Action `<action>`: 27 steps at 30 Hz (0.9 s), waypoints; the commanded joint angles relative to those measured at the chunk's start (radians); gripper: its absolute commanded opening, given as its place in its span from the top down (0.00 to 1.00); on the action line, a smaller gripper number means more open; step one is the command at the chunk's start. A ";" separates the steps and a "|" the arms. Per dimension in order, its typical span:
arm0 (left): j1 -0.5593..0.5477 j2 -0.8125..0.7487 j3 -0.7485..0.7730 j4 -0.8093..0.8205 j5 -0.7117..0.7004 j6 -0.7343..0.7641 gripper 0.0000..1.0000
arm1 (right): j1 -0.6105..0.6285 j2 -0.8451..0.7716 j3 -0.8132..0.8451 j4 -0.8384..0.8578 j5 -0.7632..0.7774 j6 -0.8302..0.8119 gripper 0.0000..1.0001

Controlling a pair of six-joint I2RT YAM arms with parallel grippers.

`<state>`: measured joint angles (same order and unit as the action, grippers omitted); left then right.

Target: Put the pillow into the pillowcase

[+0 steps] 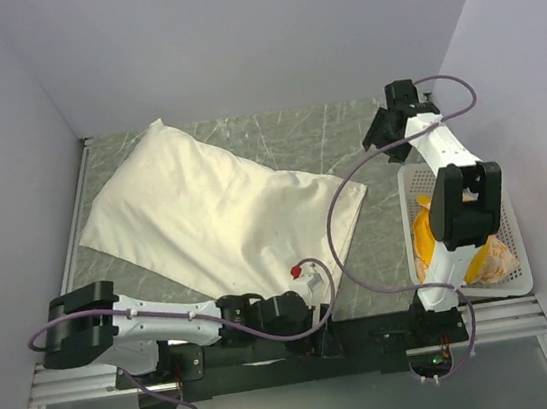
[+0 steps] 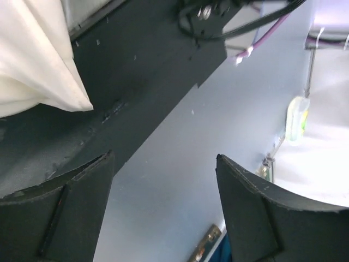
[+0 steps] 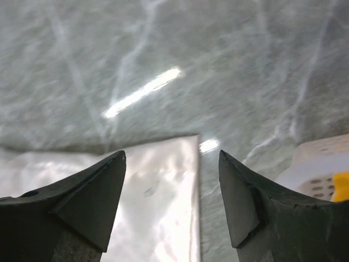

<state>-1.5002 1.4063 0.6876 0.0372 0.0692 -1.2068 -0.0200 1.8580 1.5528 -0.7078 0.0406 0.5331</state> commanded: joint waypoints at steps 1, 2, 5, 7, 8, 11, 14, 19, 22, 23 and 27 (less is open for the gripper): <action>0.020 -0.113 0.084 -0.169 -0.170 0.056 0.19 | 0.115 -0.149 -0.061 0.094 -0.060 -0.008 0.23; 0.034 -0.162 0.114 -0.274 -0.211 0.058 0.19 | 0.142 -0.161 -0.078 0.106 -0.071 -0.001 0.23; 0.132 -0.280 0.142 -0.408 -0.342 0.052 0.16 | 0.253 -0.219 -0.151 0.166 -0.102 0.024 0.22; 0.257 -0.346 0.122 -0.436 -0.341 0.056 0.16 | 0.331 -0.279 -0.230 0.214 -0.090 0.028 0.21; 0.302 -0.406 0.101 -0.436 -0.339 0.084 0.16 | 0.397 -0.305 -0.265 0.258 -0.084 0.045 0.21; 0.451 -0.480 0.107 -0.517 -0.415 0.134 0.12 | 0.523 -0.408 -0.432 0.332 -0.074 0.091 0.20; 0.581 -0.529 0.090 -0.511 -0.401 0.193 0.10 | 0.636 -0.502 -0.594 0.467 -0.088 0.134 0.20; 0.683 -0.540 0.058 -0.444 -0.351 0.272 0.04 | 0.726 -0.652 -0.804 0.530 -0.071 0.157 0.16; 0.683 -0.553 0.035 -0.421 -0.359 0.282 0.01 | 0.726 -0.773 -0.898 0.531 -0.047 0.151 0.00; 0.683 -0.558 0.029 -0.418 -0.365 0.282 0.01 | 0.726 -0.807 -0.910 0.513 -0.042 0.146 0.00; 0.683 -0.583 -0.017 -0.392 -0.371 0.260 0.01 | 0.723 -0.977 -0.944 0.455 0.041 0.131 0.00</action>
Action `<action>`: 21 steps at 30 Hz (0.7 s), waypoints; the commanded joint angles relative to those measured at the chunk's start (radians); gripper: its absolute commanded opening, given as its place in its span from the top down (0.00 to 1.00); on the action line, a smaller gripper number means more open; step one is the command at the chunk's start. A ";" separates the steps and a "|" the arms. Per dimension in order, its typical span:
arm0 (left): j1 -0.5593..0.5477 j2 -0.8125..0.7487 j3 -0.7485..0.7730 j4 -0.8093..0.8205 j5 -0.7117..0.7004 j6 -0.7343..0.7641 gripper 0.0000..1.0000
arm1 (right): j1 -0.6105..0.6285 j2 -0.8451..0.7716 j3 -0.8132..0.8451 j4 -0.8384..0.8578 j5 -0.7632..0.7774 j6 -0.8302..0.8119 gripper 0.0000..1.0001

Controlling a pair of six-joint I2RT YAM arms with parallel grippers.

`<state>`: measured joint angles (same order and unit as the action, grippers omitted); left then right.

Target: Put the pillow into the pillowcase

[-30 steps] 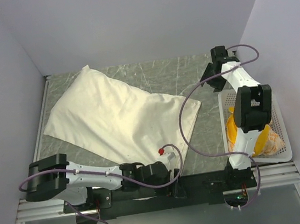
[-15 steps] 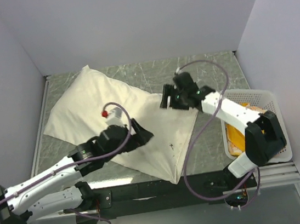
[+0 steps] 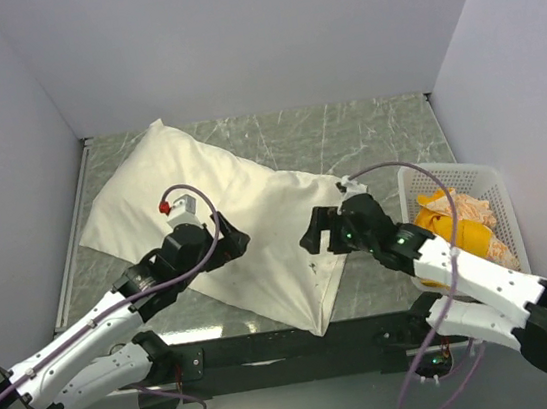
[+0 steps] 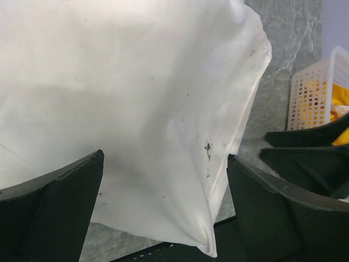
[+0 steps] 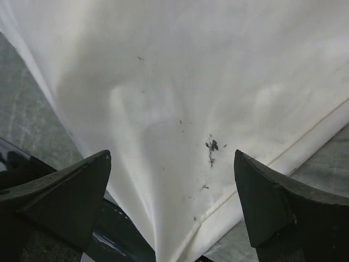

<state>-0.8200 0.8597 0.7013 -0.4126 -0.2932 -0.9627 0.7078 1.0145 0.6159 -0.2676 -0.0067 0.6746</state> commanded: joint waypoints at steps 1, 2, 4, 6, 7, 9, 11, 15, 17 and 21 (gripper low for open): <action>0.002 -0.037 -0.034 0.055 -0.015 0.007 0.01 | -0.005 -0.154 -0.008 0.004 0.096 -0.018 0.00; 0.002 -0.036 -0.037 0.058 -0.015 0.007 0.01 | -0.007 -0.186 -0.008 -0.013 0.100 -0.026 0.00; 0.002 -0.039 -0.039 0.058 -0.024 0.009 0.00 | -0.007 -0.206 -0.004 -0.030 0.115 -0.044 0.00; 0.001 -0.047 -0.054 0.081 -0.018 0.009 0.01 | -0.008 -0.221 0.001 -0.047 0.113 -0.059 0.00; 0.001 -0.050 -0.057 0.089 -0.011 0.007 0.01 | -0.010 -0.223 0.001 -0.048 0.114 -0.061 0.00; 0.001 -0.050 -0.065 0.098 -0.009 0.001 0.01 | -0.010 -0.226 0.001 -0.047 0.120 -0.067 0.00; 0.001 -0.047 -0.068 0.101 -0.003 0.001 0.01 | -0.010 -0.220 0.007 -0.055 0.125 -0.069 0.00; 0.001 -0.050 -0.068 0.100 0.000 0.005 0.01 | -0.013 -0.220 0.002 -0.041 0.119 -0.073 0.00; 0.001 -0.056 -0.068 0.103 0.003 0.002 0.01 | -0.013 -0.209 0.007 -0.044 0.116 -0.075 0.00; 0.001 -0.068 -0.071 0.104 0.000 0.001 0.00 | -0.013 -0.203 0.007 -0.041 0.116 -0.076 0.00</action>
